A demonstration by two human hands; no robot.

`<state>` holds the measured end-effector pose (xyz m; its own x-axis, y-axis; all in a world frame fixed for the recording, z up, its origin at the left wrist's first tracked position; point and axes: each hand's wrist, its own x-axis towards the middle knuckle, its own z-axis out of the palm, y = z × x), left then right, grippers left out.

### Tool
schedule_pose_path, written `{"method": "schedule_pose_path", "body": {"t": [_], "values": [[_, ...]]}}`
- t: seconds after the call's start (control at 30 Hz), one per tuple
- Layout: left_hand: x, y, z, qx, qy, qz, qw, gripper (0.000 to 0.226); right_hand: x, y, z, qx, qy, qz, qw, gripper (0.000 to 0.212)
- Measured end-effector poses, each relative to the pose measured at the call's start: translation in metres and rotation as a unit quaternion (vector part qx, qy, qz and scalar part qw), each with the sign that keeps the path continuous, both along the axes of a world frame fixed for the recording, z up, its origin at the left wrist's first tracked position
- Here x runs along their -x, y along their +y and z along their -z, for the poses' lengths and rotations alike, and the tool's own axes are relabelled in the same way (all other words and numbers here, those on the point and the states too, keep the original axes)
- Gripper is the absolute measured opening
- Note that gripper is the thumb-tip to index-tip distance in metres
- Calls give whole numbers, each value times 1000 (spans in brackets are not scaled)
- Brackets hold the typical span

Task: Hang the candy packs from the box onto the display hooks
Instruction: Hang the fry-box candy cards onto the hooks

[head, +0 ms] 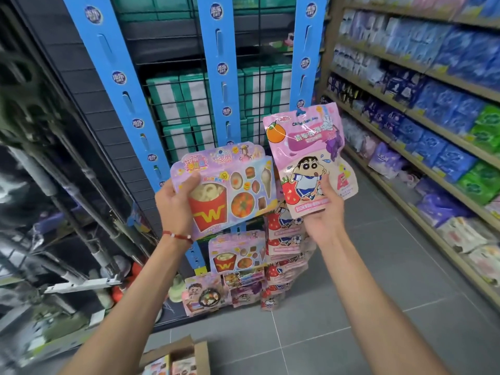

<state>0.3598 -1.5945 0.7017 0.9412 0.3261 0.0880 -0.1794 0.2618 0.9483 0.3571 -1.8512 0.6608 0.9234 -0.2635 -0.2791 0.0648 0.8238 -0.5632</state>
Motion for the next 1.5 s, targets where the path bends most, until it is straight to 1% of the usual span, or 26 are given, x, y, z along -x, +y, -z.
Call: {"method": "schedule_pose_path", "body": {"t": [0.17,0.37,0.5,0.6,0.67,0.77,0.83,0.9,0.97,1.07,1.13,1.2,1.27,1.33,1.4,1.5], "values": [[-3,2,5,4,18,-4,1000,20,0,-2,7,-8,7,3,1000,51],[-1,-4,9,9,15,7,1000,20,1,0,14,-18,24,0,1000,49],[3,-4,17,2,29,8,1000,19,4,1,21,-4,39,0,999,53],[6,0,23,7,46,8,999,20,7,3,25,0,44,-1,999,46],[9,3,27,5,53,11,998,16,8,5,28,-2,45,-4,999,44],[17,9,33,-5,61,13,998,8,12,9,35,9,44,-9,999,45],[23,16,40,-13,70,11,997,8,16,13,42,13,50,-11,999,51],[29,25,47,-10,85,11,996,14,22,18,51,13,66,-18,998,54],[36,35,57,-15,103,19,994,25,29,27,61,12,87,-29,996,51],[45,49,77,-32,129,37,990,36,43,45,75,22,131,-51,990,34],[50,57,89,-42,153,51,986,40,52,58,85,24,161,-62,985,33],[54,63,99,-51,170,66,982,40,62,70,95,27,185,-75,979,34],[57,67,108,-60,186,83,977,37,71,81,102,36,206,-96,973,27],[59,70,117,-86,195,97,972,28,78,90,109,46,229,-116,965,16],[59,72,125,-101,205,108,968,20,82,98,115,51,250,-125,959,13],[59,73,136,-87,230,122,962,23,86,104,125,57,270,-136,952,14]]}}
